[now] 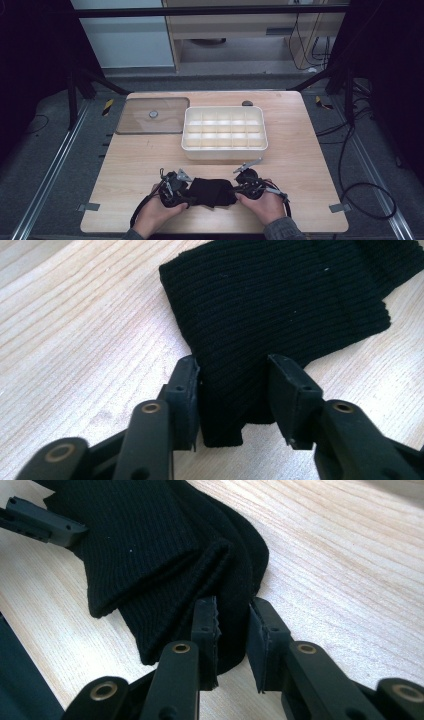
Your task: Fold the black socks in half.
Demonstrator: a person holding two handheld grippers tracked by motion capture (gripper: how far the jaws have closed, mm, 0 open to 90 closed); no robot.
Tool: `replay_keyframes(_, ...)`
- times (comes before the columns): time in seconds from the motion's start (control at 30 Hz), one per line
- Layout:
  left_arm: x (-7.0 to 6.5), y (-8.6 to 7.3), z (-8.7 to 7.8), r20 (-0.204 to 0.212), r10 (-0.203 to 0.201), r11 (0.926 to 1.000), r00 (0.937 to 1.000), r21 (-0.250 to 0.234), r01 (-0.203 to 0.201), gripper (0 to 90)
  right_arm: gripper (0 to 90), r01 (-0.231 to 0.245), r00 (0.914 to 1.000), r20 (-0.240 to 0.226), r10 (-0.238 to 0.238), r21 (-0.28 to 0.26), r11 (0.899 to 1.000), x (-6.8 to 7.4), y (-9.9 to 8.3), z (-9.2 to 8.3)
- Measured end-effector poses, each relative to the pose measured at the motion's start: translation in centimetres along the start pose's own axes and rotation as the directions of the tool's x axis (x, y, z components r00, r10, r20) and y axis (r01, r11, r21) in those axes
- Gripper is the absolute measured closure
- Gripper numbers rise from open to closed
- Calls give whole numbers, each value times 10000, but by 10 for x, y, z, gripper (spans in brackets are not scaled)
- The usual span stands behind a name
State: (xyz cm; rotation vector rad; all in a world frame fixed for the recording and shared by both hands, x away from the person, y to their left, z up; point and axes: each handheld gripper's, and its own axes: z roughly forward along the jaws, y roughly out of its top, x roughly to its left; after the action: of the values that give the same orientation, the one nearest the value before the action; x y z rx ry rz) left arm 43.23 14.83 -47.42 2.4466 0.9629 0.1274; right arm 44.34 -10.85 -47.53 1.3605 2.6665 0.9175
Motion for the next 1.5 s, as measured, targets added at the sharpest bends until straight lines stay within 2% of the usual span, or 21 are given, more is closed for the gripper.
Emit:
replay_keyframes(0.33,1,-1,0,308,-9,10000,9995,-26,10,704,765,69,10000,-22,-69,0,10000,1,0,0)
replay_keyframes(0.57,-1,2,-4,214,187,9998,9996,-62,-185,778,786,126,9999,5,-126,-16,9999,3,1,-2)
replay_keyframes(0.9,-4,10,-14,19,475,9987,9989,-210,-474,797,789,187,9998,1,-187,-88,9998,5,2,-4)
replay_keyframes(1.07,-9,16,-20,-91,761,9968,9971,-231,-763,798,789,212,9998,-17,-213,-88,9997,7,2,-4)
replay_keyframes(1.5,-20,33,-27,-11,1212,9921,9926,-329,-1211,805,789,234,9997,-88,-235,-64,9997,9,3,-3)
